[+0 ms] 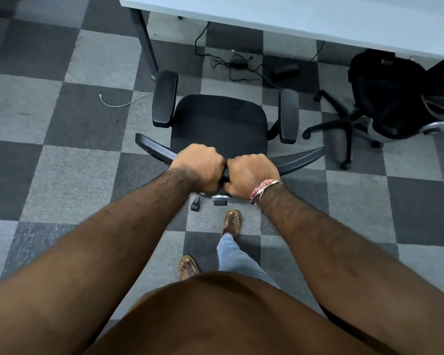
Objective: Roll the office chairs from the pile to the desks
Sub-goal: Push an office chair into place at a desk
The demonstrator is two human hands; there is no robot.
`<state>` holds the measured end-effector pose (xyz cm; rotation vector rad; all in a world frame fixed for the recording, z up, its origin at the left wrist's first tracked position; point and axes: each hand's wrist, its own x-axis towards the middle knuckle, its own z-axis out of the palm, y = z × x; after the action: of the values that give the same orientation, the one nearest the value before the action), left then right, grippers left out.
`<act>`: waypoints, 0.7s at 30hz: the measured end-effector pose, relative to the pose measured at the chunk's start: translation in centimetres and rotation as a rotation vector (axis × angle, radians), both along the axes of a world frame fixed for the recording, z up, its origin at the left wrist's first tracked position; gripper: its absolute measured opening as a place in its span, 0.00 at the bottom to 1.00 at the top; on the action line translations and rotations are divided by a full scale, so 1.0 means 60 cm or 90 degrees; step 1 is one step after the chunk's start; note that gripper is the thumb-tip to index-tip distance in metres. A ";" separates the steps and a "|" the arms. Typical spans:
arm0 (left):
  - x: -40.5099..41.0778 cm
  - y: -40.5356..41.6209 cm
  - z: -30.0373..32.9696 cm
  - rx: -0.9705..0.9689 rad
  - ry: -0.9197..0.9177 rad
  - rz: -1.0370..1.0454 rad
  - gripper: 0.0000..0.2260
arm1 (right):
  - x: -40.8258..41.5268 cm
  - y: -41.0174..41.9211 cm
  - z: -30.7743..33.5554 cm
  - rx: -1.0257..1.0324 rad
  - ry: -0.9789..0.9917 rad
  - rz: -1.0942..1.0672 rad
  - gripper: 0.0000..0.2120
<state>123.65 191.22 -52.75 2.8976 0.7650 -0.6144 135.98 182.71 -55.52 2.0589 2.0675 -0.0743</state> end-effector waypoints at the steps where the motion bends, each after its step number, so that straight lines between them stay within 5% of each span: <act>1: 0.013 0.016 0.000 0.002 -0.005 0.002 0.12 | 0.013 0.015 0.000 0.003 0.004 -0.008 0.14; 21: 0.312 0.347 -0.013 -0.004 -0.004 0.089 0.09 | 0.321 0.367 0.005 -0.013 0.024 0.028 0.13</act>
<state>142.39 212.02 -53.56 2.8084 0.9525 -0.5914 155.24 204.72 -55.23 2.0142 2.1248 -0.1271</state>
